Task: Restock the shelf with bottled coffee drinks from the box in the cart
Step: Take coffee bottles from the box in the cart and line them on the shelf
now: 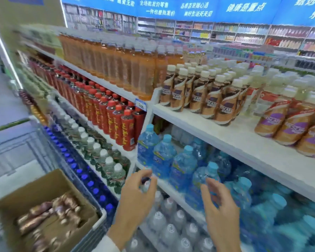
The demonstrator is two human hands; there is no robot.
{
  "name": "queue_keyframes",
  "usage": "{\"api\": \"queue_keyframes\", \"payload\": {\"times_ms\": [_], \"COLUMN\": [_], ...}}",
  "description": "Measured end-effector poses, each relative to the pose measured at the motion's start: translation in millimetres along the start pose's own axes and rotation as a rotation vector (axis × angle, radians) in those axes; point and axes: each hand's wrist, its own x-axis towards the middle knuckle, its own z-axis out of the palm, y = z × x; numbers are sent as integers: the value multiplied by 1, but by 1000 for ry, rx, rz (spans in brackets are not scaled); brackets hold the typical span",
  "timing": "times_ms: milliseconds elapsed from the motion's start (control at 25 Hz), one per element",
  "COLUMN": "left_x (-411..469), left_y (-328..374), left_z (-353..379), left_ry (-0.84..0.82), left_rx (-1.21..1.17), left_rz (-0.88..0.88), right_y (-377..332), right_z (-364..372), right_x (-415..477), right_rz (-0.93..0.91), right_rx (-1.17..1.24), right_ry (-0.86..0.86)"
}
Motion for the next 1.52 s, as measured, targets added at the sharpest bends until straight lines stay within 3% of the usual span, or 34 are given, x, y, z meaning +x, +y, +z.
{"api": "queue_keyframes", "payload": {"times_ms": [240, 360, 440, 560, 1040, 1240, 1520], "left_x": [-58, -93, -111, -131, -56, 19, 73], "left_y": [-129, -180, -208, -235, -339, -416, -565], "left_z": [-145, -198, -223, -250, -272, -270, -251], "left_ry": [221, 313, 361, 414, 458, 451, 305], "left_rx": [137, 78, 54, 103, 96, 169, 146], "left_rz": [-279, -467, -572, -665, -1001, -1178, -1543], "right_y": [37, 53, 54, 66, 107, 126, 159], "right_z": [145, 199, 229, 267, 408, 463, 507], "right_x": [-85, -113, -135, -161, -140, -106, -94], "right_rz": [239, 360, 345, 369, 470, 488, 627], "right_rx": [-55, -38, -146, -227, -429, -533, -619], "right_ry": [-270, -520, -729, -679, -1032, -1179, -1212]}}
